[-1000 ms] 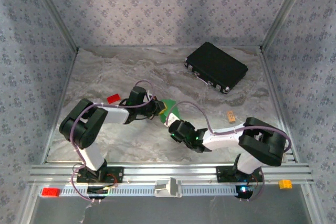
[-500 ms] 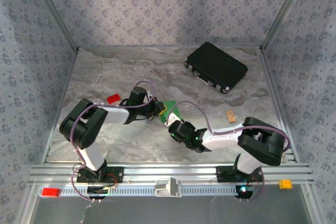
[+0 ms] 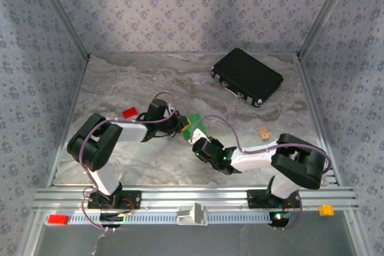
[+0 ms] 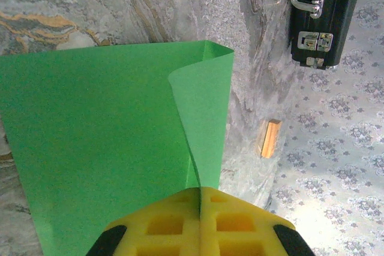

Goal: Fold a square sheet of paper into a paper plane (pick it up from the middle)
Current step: Fourth fold the wing at the center of the table.

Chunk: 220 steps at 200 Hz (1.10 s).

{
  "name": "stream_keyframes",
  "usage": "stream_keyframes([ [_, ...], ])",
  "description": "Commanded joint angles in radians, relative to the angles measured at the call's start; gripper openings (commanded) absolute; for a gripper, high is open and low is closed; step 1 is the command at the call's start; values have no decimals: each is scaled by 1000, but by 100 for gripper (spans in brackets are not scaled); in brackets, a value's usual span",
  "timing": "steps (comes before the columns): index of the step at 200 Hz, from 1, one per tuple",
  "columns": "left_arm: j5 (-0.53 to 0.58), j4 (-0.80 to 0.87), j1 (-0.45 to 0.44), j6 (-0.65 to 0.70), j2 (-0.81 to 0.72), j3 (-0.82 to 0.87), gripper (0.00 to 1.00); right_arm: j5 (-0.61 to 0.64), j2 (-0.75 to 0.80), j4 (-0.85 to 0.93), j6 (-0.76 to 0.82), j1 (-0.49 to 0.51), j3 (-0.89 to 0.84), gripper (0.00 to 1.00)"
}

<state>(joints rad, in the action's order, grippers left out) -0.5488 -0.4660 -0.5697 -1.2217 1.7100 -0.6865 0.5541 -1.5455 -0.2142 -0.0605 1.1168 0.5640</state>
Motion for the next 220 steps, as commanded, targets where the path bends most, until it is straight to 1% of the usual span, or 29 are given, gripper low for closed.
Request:
stream_keyframes([
  [1,4,23,-6,22,-21,-33,0,11,13,-5,-19,-11,-1,15],
  [12,4,22,-5,22,-19,-34,0,8,18,-9,-19,-14,-6,15],
  [21,4,22,-5,22,-19,-35,0,5,21,-10,-20,-15,-8,12],
  [31,3,23,-5,22,-20,-36,0,1,22,-8,-19,-17,-9,11],
  [54,1,26,-5,24,-21,-37,0,5,19,-4,-18,-17,-6,16],
  [72,0,27,-5,24,-21,-39,0,6,11,-2,-12,-17,0,23],
  [108,-1,30,-5,26,-24,-38,0,13,-6,-13,-6,-17,7,24],
  [152,3,32,-5,26,-24,-35,0,3,8,-14,-13,-15,0,14],
  [167,6,34,-5,25,-25,-34,2,-9,9,-11,-15,-15,0,12],
  [175,6,36,-5,26,-29,-34,6,-16,7,-12,-19,-17,0,11],
  [189,10,43,-5,31,-40,-34,23,-31,0,-8,-32,-20,5,10],
  [207,45,69,-5,38,-78,-21,42,-63,-8,-12,-50,-24,9,8],
  [220,70,114,-2,55,-109,-22,51,-83,-12,-17,-74,-34,10,8],
])
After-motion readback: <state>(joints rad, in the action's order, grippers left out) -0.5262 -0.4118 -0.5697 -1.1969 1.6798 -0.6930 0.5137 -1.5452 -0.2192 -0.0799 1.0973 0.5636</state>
